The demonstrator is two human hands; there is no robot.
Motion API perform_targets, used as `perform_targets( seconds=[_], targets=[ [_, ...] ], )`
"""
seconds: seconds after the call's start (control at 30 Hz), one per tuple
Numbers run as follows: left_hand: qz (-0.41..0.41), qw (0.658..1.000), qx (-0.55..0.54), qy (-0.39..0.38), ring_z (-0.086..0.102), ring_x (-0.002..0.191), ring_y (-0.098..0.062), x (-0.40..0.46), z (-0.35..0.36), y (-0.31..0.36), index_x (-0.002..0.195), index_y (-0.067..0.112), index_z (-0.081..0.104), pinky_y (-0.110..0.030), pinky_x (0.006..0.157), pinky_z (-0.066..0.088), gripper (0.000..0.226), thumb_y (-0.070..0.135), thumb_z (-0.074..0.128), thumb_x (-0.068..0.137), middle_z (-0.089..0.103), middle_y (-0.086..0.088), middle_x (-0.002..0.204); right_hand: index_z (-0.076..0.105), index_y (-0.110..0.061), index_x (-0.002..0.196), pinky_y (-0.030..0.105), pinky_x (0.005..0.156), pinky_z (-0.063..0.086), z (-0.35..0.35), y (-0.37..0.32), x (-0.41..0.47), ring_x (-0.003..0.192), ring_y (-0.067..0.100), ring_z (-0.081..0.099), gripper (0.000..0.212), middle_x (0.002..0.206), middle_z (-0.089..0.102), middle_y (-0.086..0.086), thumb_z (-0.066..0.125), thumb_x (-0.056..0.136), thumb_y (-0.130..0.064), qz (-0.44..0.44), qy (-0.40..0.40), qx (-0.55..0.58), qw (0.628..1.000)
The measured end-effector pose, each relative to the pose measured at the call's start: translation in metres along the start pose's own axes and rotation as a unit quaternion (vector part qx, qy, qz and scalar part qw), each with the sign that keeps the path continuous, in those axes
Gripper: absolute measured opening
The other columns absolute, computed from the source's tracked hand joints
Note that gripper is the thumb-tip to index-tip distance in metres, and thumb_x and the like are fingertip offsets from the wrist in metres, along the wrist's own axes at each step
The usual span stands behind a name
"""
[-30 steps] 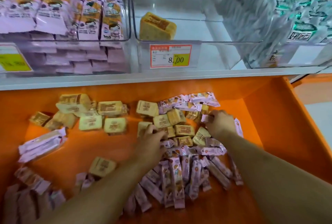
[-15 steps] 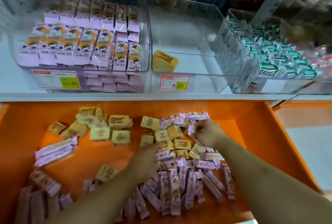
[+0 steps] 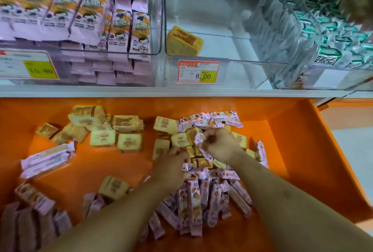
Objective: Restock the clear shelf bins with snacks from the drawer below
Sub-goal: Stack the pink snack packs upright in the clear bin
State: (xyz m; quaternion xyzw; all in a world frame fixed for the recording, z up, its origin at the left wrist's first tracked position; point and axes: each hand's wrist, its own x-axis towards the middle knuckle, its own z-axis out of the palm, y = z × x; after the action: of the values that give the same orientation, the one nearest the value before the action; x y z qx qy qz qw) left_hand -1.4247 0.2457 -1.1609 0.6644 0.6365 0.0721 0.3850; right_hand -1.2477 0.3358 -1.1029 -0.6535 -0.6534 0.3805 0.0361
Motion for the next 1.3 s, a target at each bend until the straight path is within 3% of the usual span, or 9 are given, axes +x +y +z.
perform_targets(
  seconds=[0.27,0.47,0.57,0.77,0.87,1.0,1.1,1.23,1.3],
  targets=[
    [-0.013,0.995,-0.077,0.059,0.057,0.093,-0.012,-0.011,-0.013,0.004,0.098,0.029,0.056,-0.030,0.077,0.052,0.033,0.014,0.082,0.084,0.060,0.011,0.102,0.057,-0.021,0.072,0.028,0.065,0.046,-0.015,-0.016,-0.008,0.060,0.012,0.039,0.031,0.069,0.041,0.000,0.082,0.089,-0.017,-0.006,-0.040,0.068,0.997],
    [-0.078,0.948,-0.277,0.136,0.067,0.090,-0.007,-0.048,-0.098,0.018,0.102,0.025,0.070,-0.017,0.068,0.045,0.031,0.036,0.089,0.080,0.071,0.013,0.096,0.068,-0.012,0.108,0.027,0.068,0.055,-0.043,-0.069,-0.036,0.069,0.010,0.063,0.026,0.084,0.064,0.000,0.084,0.088,-0.014,-0.035,-0.059,0.133,0.989],
    [-0.080,0.928,-0.321,0.169,0.070,0.089,-0.014,-0.078,-0.153,0.027,0.093,0.023,0.075,-0.025,0.071,0.051,0.027,0.046,0.084,0.083,0.074,0.009,0.091,0.067,-0.015,0.103,0.023,0.056,0.046,-0.066,-0.119,-0.067,0.060,0.008,0.060,0.015,0.086,0.071,0.001,0.078,0.093,-0.017,-0.078,-0.050,0.137,0.986],
    [-0.074,0.876,-0.444,0.176,0.073,0.094,-0.027,-0.150,-0.242,0.068,0.090,0.027,0.079,-0.058,0.092,0.059,0.039,0.060,0.087,0.071,0.078,0.001,0.091,0.068,-0.021,0.113,0.040,0.072,0.050,-0.088,-0.197,-0.149,0.076,0.022,0.062,0.017,0.081,0.071,0.007,0.071,0.098,-0.014,-0.163,-0.056,0.276,0.946],
    [-0.076,0.880,-0.423,0.203,0.070,0.102,-0.025,-0.180,-0.261,0.083,0.090,0.024,0.076,-0.054,0.097,0.056,0.056,0.073,0.084,0.065,0.078,0.002,0.095,0.069,-0.012,0.120,0.041,0.074,0.055,-0.084,-0.216,-0.170,0.084,0.030,0.067,0.021,0.104,0.071,0.031,0.068,0.099,-0.013,-0.176,-0.068,0.341,0.921],
    [-0.117,0.883,-0.394,0.226,0.068,0.102,-0.022,-0.211,-0.275,0.078,0.099,0.027,0.070,-0.050,0.092,0.058,0.072,0.087,0.076,0.059,0.073,0.002,0.106,0.068,-0.017,0.126,0.042,0.081,0.056,-0.070,-0.240,-0.181,0.089,0.025,0.072,0.025,0.104,0.078,0.010,0.066,0.101,-0.017,-0.169,-0.089,0.386,0.903],
    [-0.145,0.872,-0.437,0.166,0.069,0.106,-0.026,-0.221,-0.288,0.073,0.110,0.021,0.070,-0.052,0.092,0.059,0.068,0.073,0.082,0.068,0.073,-0.001,0.112,0.068,-0.015,0.120,0.043,0.076,0.053,-0.063,-0.256,-0.181,0.076,0.022,0.070,0.019,0.088,0.077,0.006,0.061,0.103,-0.010,-0.153,-0.106,0.394,0.900],
    [-0.123,0.853,-0.498,0.095,0.077,0.090,-0.029,-0.226,-0.310,0.071,0.108,0.003,0.071,-0.041,0.077,0.063,0.017,0.013,0.074,0.094,0.078,-0.017,0.101,0.068,-0.008,0.124,0.036,0.067,0.053,-0.061,-0.264,-0.168,0.073,0.021,0.068,0.022,0.090,0.075,0.010,0.059,0.104,-0.010,-0.127,-0.096,0.398,0.903],
    [-0.117,0.863,-0.478,0.115,0.077,0.095,-0.027,-0.226,-0.315,0.068,0.108,0.013,0.068,-0.038,0.074,0.064,0.021,0.005,0.076,0.091,0.077,-0.014,0.107,0.067,-0.006,0.124,0.034,0.064,0.054,-0.063,-0.267,-0.161,0.069,0.022,0.068,0.022,0.087,0.073,0.010,0.058,0.104,-0.009,-0.108,-0.105,0.423,0.893]
  ],
)
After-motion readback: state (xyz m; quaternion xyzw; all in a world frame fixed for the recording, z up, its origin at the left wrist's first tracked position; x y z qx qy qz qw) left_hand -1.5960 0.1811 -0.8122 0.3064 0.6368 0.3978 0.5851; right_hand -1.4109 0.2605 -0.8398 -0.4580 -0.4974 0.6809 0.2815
